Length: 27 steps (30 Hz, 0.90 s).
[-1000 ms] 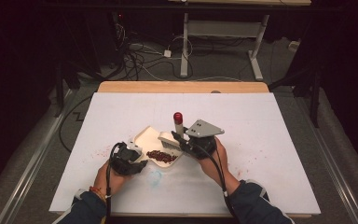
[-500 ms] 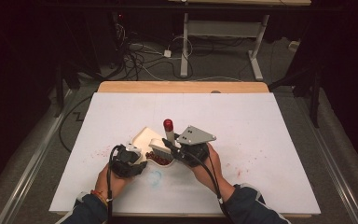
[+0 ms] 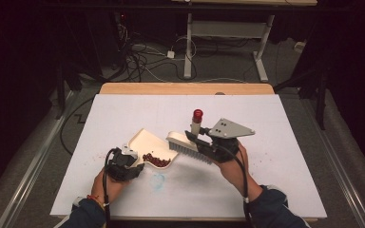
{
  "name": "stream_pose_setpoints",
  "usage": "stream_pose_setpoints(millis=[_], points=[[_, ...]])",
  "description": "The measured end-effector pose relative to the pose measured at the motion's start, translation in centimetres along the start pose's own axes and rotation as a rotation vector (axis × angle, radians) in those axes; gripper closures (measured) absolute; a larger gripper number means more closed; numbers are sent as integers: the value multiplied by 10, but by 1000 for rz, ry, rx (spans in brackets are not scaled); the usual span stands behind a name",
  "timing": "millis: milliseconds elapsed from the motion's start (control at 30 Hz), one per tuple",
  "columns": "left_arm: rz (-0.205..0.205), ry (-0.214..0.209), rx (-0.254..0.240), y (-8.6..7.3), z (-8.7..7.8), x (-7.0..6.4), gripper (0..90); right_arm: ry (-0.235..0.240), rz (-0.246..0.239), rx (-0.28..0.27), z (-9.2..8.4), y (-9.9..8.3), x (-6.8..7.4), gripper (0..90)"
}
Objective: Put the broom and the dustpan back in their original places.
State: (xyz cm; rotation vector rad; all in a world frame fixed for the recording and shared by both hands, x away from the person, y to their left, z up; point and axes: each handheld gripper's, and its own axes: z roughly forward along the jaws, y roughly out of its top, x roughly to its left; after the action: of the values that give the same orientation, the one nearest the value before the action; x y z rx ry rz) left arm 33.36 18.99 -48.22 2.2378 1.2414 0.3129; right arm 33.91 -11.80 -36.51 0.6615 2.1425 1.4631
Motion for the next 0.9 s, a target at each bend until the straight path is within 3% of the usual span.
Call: stream_pose_setpoints(millis=[233, 400, 500, 900], points=[[-30, 18, -14, -6, -3, 8, 632, -9, -14, 1, -37, -7, -25, 703], [-53, 40, -18, -7, -5, 9, 632, -21, -36, 35, -61, -17, -39, 702], [-54, 42, -17, -7, -6, 9, 632, 0, -39, 61, -77, -24, -51, 701], [-107, 70, -34, -11, -11, 23, 631, 30, 28, 150, -128, -50, -75, 702]])
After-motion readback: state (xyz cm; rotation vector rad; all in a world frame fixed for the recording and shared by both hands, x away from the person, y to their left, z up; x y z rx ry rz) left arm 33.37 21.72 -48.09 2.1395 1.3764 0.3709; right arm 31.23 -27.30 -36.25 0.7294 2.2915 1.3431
